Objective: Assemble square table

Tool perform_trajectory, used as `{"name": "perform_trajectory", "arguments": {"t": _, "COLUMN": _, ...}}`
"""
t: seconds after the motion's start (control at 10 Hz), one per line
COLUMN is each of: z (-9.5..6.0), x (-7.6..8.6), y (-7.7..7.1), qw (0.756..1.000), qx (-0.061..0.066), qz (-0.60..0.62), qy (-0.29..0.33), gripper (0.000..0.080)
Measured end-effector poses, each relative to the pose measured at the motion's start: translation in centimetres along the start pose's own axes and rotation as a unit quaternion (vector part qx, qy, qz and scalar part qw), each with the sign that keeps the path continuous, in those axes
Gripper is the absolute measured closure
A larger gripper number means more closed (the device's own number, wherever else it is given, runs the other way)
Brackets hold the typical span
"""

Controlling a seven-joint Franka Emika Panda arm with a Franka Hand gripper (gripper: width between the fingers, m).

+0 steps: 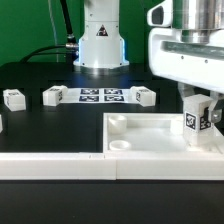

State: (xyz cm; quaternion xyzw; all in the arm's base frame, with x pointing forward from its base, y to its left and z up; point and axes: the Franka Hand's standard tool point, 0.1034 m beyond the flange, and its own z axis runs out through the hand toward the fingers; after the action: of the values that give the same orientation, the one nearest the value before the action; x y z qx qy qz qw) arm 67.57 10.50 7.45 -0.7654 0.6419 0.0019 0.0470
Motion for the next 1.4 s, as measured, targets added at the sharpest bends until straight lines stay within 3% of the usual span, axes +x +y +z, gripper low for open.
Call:
{"name": "perform_trajectory", "arguments": {"t": 0.3, "z": 0.19, "x": -0.47, "y": -0.17, "qw": 0.987, "qx": 0.019, "qz": 0.158, "qy": -0.001, "gripper": 0.0511}}
{"name": "perform_trajectory", "arguments": {"t": 0.5, "z": 0.2, "x": -0.48, "y": -0.16, "qw": 0.989, "qx": 0.019, "qz": 0.147, "qy": -0.001, "gripper": 0.0505}}
{"name": "perform_trajectory", "arguments": {"t": 0.6, "z": 0.19, "x": -0.47, "y": -0.17, "qw": 0.992, "qx": 0.019, "qz": 0.124, "qy": -0.001, "gripper": 0.029}}
{"name": "perform_trajectory", "arguments": {"t": 0.7, "z": -0.03, "x": -0.3, "y": -0.36, "qw": 0.999, "qx": 0.022, "qz": 0.025, "qy": 0.001, "gripper": 0.029}}
{"name": "perform_trajectory", "arguments": {"t": 0.8, "z": -0.25, "x": -0.34, "y": -0.56, "qw": 0.998, "qx": 0.026, "qz": -0.063, "qy": 0.004, "gripper": 0.018}}
{"name": "perform_trajectory", "arguments": {"t": 1.2, "z": -0.19, "x": -0.28, "y": -0.5, "qw": 0.979, "qx": 0.024, "qz": -0.204, "qy": 0.008, "gripper": 0.0151}}
{"name": "perform_trajectory", "arguments": {"t": 1.3, "z": -0.2, "x": -0.11, "y": -0.49, "qw": 0.968, "qx": 0.022, "qz": -0.252, "qy": 0.012, "gripper": 0.015}}
{"name": "perform_trajectory", "arguments": {"t": 1.4, "z": -0.29, "x": 0.31, "y": -0.49, "qw": 0.938, "qx": 0.016, "qz": -0.345, "qy": 0.022, "gripper": 0.015}}
